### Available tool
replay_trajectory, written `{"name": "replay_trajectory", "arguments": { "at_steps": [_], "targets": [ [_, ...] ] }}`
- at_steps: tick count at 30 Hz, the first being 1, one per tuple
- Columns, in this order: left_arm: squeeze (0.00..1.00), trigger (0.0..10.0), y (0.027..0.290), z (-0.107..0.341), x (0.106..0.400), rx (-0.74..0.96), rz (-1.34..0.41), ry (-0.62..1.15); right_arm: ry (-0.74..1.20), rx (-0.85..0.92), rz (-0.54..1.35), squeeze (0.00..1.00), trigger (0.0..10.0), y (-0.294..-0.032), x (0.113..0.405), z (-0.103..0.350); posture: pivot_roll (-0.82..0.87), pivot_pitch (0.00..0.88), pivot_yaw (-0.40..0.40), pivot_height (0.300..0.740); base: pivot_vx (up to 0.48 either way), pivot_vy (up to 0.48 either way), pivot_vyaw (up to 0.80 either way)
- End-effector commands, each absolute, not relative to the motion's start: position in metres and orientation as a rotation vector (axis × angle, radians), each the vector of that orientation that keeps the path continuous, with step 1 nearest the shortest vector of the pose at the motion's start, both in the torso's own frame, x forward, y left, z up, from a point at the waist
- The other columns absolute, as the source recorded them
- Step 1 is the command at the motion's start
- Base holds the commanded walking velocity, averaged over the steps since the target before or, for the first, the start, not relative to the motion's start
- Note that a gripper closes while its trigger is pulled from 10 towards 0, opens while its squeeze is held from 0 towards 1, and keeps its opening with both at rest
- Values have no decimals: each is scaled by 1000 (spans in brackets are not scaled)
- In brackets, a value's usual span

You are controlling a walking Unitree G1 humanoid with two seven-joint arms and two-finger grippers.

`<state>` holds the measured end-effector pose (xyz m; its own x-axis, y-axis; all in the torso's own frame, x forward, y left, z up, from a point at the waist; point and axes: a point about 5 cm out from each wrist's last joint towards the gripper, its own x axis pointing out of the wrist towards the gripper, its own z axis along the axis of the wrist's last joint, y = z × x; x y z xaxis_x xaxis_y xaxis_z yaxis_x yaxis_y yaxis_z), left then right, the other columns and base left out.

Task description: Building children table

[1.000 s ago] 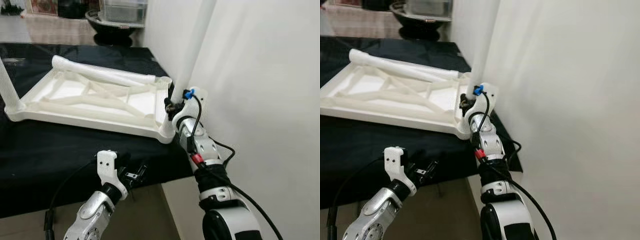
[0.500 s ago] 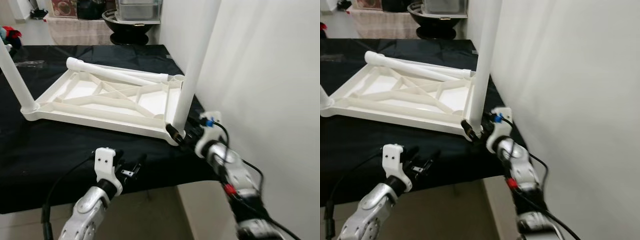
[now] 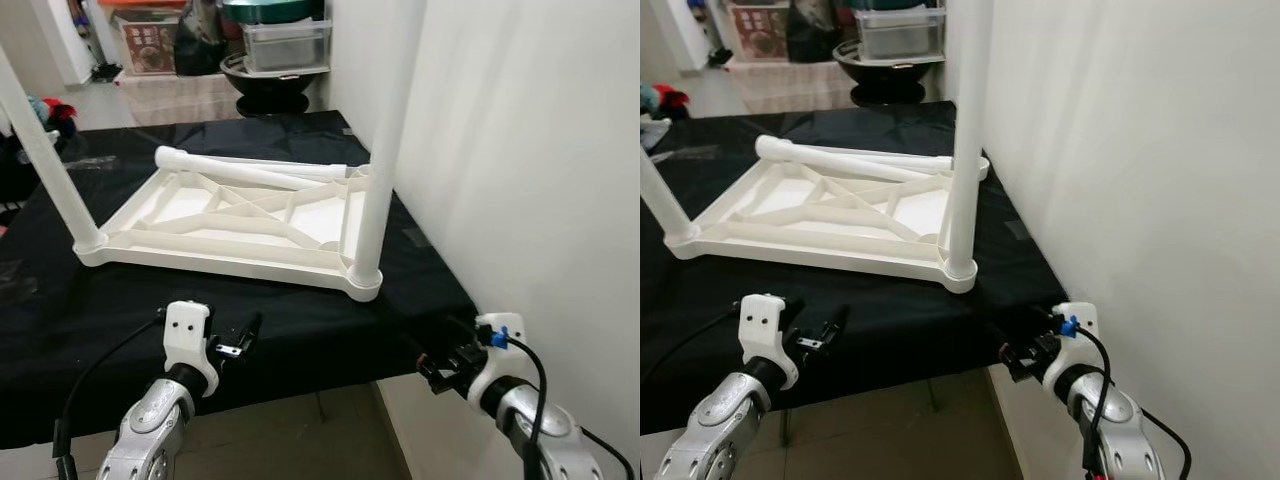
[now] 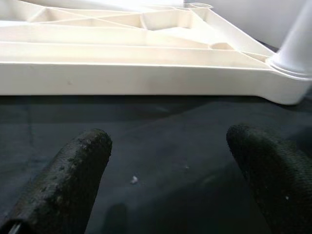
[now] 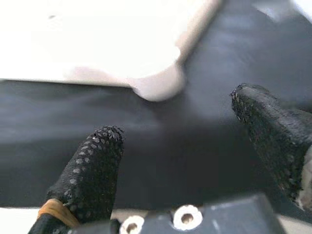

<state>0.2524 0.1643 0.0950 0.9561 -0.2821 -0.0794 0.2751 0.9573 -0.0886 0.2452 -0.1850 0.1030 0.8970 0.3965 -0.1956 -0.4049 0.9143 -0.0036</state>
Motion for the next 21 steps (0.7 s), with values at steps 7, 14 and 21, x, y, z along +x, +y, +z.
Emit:
{"name": "replay_trajectory", "arguments": {
  "at_steps": [7,14,21],
  "targets": [
    [0,10000,166,94,254,-64,-256,110,170,-79,538,0,10000,-148,246,107,-86,0,-24,740,0,480,0],
    [0,10000,166,95,256,-67,-251,108,158,-83,525,0,10000,-142,250,107,-89,0,-23,740,0,480,0],
    [0,10000,155,91,254,-86,-282,128,153,-100,457,0,10000,-130,255,102,-103,0,9,740,0,480,0]
  ]
}}
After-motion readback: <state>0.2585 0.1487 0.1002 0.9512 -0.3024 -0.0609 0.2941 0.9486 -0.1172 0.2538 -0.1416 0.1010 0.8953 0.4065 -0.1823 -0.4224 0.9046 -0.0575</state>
